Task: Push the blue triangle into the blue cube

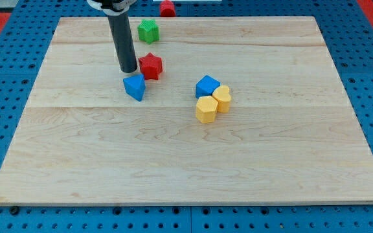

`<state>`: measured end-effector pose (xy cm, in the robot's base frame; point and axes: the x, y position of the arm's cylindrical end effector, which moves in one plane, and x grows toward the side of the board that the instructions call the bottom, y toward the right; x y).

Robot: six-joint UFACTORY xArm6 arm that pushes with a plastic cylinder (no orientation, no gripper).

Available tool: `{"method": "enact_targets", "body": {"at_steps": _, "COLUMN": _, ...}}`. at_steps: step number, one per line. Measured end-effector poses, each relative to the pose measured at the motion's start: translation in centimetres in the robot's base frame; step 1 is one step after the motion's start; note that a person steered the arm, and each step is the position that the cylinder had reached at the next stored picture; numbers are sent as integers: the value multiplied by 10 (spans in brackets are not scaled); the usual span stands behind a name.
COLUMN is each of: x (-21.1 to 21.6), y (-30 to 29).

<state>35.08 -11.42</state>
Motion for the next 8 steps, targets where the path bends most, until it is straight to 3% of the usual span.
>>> {"method": "enact_targets", "body": {"at_steps": 3, "x": 24, "y": 3}}
{"method": "enact_targets", "body": {"at_steps": 5, "x": 37, "y": -33}}
{"method": "enact_targets", "body": {"at_steps": 7, "x": 44, "y": 79}}
{"method": "enact_targets", "body": {"at_steps": 8, "x": 52, "y": 92}}
